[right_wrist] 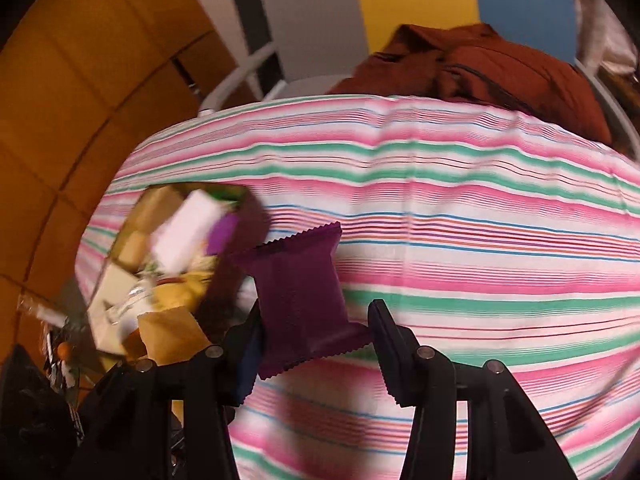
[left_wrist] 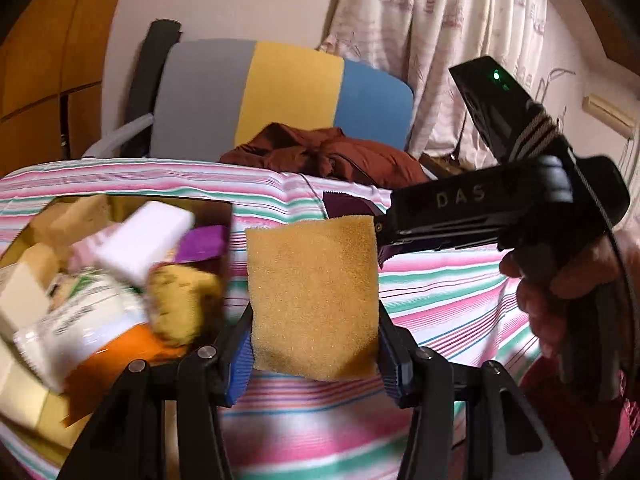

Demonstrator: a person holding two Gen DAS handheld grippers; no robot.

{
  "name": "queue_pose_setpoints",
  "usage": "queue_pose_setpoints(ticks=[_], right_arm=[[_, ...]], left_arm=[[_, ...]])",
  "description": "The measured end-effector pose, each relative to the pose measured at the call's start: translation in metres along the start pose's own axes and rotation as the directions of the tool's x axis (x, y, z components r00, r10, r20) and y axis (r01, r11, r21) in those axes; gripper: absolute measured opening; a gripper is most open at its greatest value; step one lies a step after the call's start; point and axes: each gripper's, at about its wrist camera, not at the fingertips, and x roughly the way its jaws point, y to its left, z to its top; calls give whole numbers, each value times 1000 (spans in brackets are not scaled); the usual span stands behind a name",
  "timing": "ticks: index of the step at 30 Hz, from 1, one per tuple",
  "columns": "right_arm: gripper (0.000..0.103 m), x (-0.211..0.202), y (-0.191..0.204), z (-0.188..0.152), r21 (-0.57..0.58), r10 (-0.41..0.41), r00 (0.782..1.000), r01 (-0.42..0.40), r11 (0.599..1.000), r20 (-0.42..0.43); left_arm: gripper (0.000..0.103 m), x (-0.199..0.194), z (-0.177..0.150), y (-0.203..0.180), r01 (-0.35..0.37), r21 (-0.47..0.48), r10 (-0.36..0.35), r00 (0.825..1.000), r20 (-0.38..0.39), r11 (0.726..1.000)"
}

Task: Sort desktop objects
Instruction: 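Carry the sponge and purple packet over the gold tray and release both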

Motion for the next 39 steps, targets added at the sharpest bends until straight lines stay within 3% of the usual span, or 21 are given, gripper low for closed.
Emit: queue_pose_setpoints(ticks=[10,14,24,28,35,39], right_arm=[[51,4,87,-10,-200,-43,996,58,978,80],[51,10,116,-12,-269,-47,995,70,961,93],[51,35,165,-4,-339,-26,995,58,939,96],[51,47,175,3,-331,-30,995,59,942,91],[53,65,184,14,-317,-46,995,73,946,92],[61,64,184,17,-295,-20,994,49,954,103]], left_arm=[[53,-52,-1,68,-117,-92,124,990,72,989],[53,-65,-2,98,-164,-151,176,982,71,975],[53,-82,-15,144,-260,-184,272,961,42,948],[53,-78,-23,155,-276,-188,283,959,10,943],[57,-64,-27,155,-241,-165,237,970,-42,956],[64,-61,-19,158,-257,-193,249,966,-64,947]])
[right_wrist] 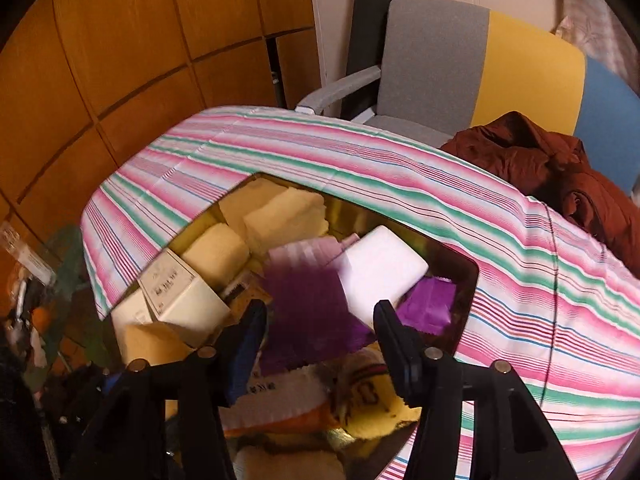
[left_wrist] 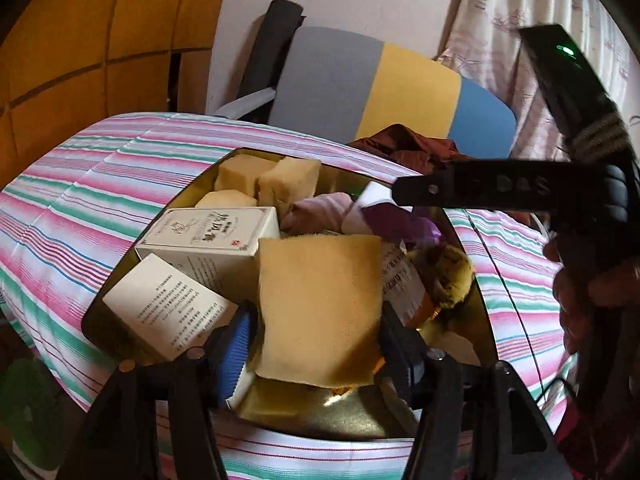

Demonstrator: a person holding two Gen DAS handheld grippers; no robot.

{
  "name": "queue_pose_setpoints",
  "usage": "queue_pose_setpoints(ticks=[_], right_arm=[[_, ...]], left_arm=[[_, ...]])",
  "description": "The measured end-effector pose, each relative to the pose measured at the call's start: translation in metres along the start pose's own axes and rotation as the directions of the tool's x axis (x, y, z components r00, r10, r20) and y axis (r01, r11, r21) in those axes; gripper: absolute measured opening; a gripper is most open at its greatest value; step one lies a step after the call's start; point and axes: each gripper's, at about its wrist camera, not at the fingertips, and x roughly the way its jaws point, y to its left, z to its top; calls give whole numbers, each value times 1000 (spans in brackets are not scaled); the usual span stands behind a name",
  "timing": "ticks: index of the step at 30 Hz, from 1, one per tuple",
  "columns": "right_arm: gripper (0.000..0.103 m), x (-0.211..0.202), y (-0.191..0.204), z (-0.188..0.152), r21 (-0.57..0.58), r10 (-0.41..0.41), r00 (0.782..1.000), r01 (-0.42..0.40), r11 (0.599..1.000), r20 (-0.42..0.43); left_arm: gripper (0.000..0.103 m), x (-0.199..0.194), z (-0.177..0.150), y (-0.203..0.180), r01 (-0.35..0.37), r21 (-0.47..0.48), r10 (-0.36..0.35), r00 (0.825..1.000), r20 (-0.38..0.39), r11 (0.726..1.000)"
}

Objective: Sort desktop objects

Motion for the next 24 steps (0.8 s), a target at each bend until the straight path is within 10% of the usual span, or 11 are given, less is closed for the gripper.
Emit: queue_pose_setpoints(ticks=[10,17,24], right_arm=[[60,-10,-10,-8,39,4,1000,-5,999,23],[56,-11,-18,-13,98,35,999,-37,995,21],[56,-25,-18,-25,142,71,996,-77,987,49]], left_arm=[[55,-26,1,11,113,-56,-108,990,85,992],[57,-4,11,-4,36,69,-38,999,33,997],[62,-15,22,18,86,-78,-86,996,13,993]])
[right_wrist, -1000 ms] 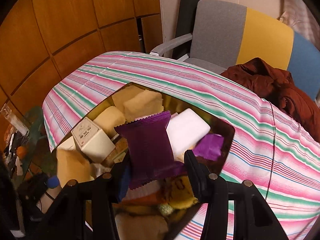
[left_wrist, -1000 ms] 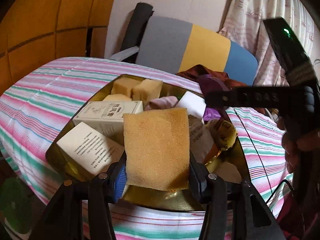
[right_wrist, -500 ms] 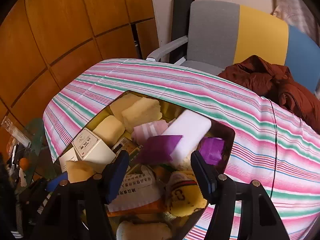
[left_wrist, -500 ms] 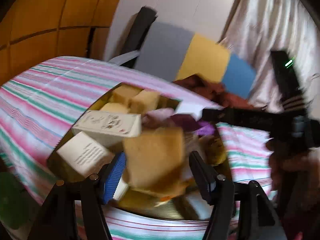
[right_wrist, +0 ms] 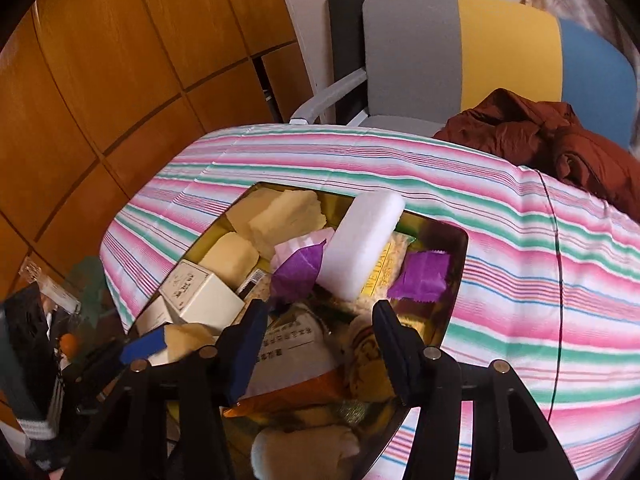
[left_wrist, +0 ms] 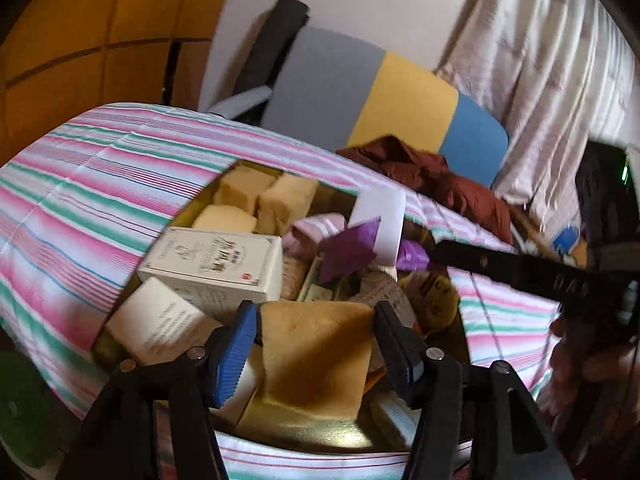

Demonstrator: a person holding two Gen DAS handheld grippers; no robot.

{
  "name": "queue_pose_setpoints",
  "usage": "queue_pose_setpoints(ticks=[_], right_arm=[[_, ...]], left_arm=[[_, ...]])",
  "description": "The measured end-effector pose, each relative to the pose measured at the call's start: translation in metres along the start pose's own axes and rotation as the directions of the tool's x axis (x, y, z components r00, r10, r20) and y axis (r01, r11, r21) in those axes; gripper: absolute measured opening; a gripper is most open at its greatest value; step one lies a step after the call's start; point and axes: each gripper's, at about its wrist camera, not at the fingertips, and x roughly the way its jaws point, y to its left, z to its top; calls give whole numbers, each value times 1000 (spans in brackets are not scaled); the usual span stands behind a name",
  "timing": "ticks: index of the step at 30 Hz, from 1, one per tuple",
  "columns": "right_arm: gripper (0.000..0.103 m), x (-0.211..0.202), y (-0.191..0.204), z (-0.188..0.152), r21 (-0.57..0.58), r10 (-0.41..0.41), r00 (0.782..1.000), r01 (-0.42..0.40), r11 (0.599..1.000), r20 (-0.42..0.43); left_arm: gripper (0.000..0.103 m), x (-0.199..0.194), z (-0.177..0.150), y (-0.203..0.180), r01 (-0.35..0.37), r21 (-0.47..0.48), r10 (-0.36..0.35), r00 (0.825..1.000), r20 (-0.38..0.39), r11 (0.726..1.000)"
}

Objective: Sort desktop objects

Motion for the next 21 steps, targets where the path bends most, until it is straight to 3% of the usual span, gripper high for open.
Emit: queue_pose_setpoints(ticks=[6,12,16,21], right_arm=[[64,-8,2,-7,25,9,1000,-10,1000,16],[74,-17,3,-14,37,6,999,-8,999,41],[74,-18,3,-18,47,12,999,-14,999,41],[76,-22,5,-21,40,13,999,-15,999,51]], left_arm=[[63,-23,3,-6,-178,21,177,984,37,984],[63,-35,2,-8,-199,-10,199,977,72,980],[63,-43,-1,-11,-153,-43,157,982,103,987],[62,-52,-3,-20,-192,-48,197,971,136,980]])
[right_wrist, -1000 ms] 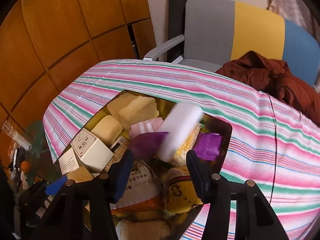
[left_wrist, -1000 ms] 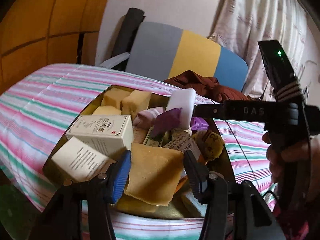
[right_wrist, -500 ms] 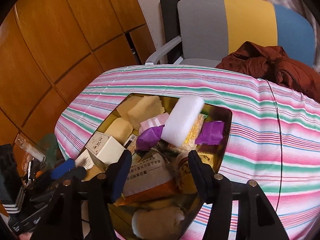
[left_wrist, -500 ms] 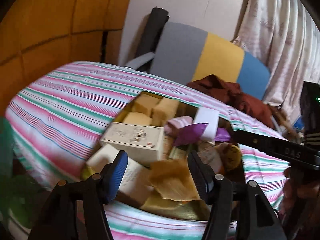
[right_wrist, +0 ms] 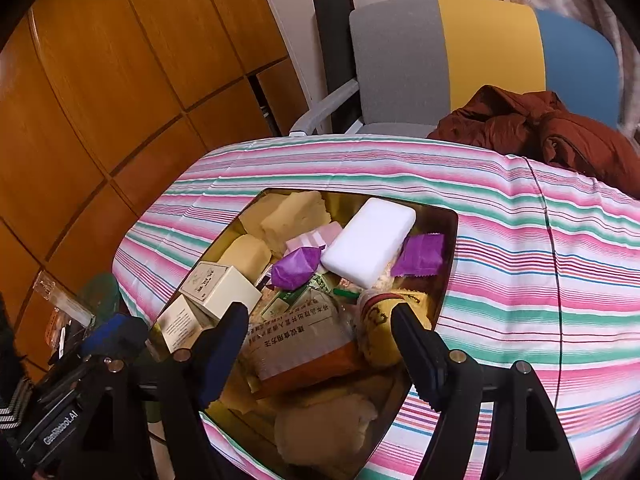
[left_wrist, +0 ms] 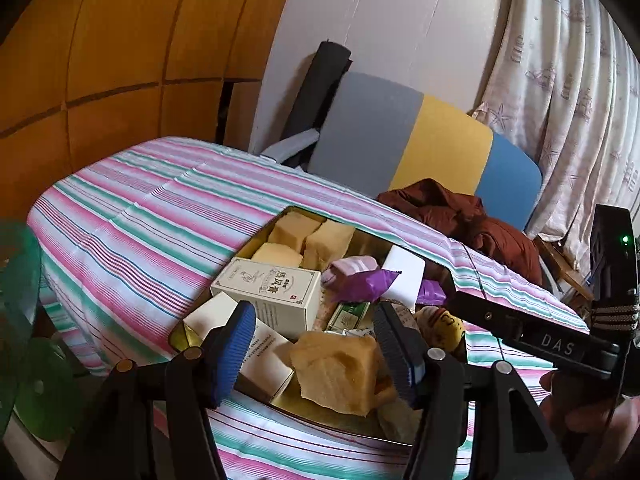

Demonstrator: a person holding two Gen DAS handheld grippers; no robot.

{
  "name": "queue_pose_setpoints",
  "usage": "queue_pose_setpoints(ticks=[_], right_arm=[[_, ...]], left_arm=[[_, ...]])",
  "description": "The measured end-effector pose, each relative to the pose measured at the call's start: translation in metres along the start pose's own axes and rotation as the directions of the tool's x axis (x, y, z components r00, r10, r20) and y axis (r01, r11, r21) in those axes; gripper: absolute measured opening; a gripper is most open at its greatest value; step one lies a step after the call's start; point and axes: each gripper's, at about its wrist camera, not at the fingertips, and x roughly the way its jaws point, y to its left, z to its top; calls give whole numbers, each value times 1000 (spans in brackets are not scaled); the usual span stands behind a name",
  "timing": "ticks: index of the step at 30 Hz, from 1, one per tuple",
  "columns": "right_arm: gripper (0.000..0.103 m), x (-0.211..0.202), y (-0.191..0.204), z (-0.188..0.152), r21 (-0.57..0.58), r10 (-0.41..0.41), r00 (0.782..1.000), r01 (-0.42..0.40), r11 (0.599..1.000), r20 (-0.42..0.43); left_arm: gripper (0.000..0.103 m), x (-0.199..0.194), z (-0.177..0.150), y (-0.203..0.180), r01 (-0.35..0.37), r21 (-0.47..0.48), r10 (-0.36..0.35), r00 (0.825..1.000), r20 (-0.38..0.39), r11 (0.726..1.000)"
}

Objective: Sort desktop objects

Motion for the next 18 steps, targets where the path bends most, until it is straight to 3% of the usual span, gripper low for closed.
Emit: queue_pose_setpoints(ticks=[5,12,18], right_arm=[[77,0,3,-3,-7,7,1000,-7,1000,-2],[77,1,3,-6,-5,14,1000,-14,1000,-7],[78,1,2,-7,-2,12,1000,-12,1000,-9]], left_arm=[[62,3,-2,-6,-31,14,32,998,-56,999],[59,10,-12,-16,-98,69,103,992,-69,993],[59,17,-16,-20,-102,82,111,987,-113,991]])
